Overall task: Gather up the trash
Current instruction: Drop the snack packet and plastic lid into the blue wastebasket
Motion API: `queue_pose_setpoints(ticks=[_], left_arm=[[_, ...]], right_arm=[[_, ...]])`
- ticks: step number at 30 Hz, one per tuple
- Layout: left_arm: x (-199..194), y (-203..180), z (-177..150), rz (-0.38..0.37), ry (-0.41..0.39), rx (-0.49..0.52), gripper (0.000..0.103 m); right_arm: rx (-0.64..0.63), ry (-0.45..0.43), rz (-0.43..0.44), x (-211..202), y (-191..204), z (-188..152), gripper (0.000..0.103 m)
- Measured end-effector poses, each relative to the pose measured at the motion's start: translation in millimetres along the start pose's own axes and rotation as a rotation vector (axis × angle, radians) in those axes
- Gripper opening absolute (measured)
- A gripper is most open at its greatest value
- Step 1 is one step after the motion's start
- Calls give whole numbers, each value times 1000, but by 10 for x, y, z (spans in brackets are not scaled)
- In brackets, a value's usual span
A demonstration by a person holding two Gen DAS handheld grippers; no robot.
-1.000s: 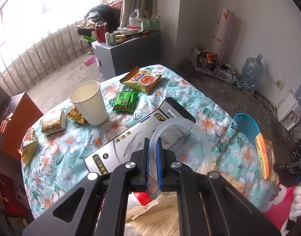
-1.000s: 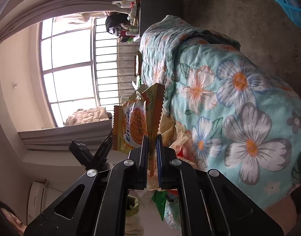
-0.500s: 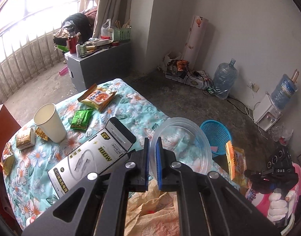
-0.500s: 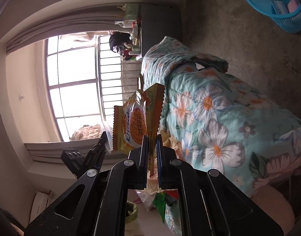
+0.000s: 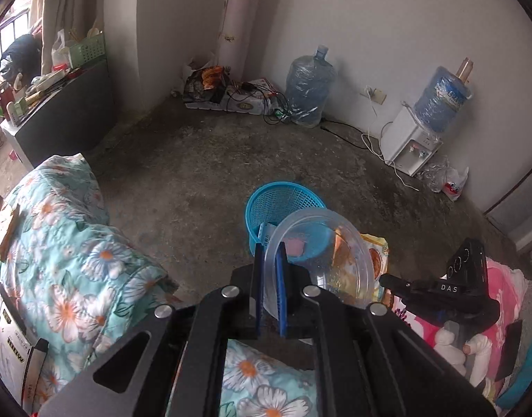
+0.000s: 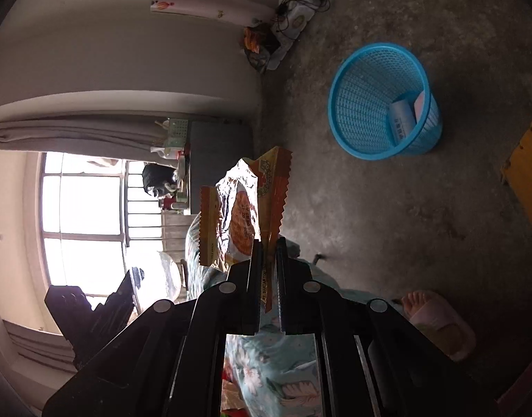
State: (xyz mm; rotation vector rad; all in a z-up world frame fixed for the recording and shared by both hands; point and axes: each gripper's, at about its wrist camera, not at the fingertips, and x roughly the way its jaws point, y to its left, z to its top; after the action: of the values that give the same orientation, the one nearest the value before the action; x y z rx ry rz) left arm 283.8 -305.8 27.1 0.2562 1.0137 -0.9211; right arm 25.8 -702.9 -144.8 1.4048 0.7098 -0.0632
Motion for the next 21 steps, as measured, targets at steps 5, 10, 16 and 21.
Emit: queue_pose_setpoints(ticks=[5,10,16,21], left_arm=[[758,-296,296,-22,76,-2,6],[1361,-413,667,-51,47,-60,23],[1777,-160,625,-50,102,-256,61],[1482,-68,483,-63,60,-214,61]], right_arm=[[28,-44,-76,239,-158,458,7],[66,-95,-154,635,-298,1008,54],[209,-114,-363,920,-1081,1218,70],[155,-118,-327,733,-1306,893,69]])
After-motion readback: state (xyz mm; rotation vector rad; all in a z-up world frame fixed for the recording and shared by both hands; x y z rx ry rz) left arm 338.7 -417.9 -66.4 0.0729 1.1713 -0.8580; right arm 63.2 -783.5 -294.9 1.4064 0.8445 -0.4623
